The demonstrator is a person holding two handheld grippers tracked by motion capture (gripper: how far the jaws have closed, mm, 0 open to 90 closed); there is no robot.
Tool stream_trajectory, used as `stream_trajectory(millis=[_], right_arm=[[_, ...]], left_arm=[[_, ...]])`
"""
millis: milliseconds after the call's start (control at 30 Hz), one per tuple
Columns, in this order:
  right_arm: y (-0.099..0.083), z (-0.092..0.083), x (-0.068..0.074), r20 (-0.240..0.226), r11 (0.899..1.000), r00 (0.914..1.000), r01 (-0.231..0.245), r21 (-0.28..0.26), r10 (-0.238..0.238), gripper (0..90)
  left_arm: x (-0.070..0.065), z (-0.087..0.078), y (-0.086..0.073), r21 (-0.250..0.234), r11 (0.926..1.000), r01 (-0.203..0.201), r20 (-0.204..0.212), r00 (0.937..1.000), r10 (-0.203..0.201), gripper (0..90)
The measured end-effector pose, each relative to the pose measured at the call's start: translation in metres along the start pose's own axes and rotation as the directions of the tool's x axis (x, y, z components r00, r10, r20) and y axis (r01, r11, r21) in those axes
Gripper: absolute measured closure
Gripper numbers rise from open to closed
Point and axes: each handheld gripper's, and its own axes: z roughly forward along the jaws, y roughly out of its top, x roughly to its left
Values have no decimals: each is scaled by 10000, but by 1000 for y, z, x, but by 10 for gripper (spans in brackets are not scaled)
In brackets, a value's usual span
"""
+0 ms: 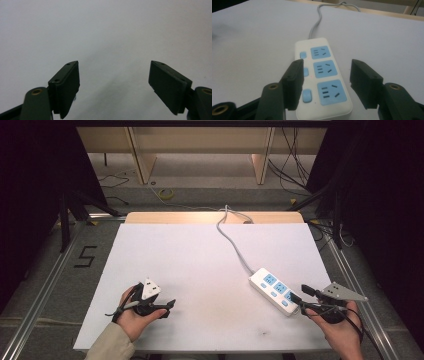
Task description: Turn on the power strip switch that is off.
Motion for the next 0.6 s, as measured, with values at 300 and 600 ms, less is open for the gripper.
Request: stream_trajectory(millis=[300,600], right_arm=[[12,-7,1,42,9967,9995,320,752,-324,743],[21,-11,1,143,9873,9978,621,1463,-649,900]], left_arm=[[0,0,0,24,10000,-59,-48,10000,60,250],[0,0,0,34,10000,-46,-105,9999,47,250]])
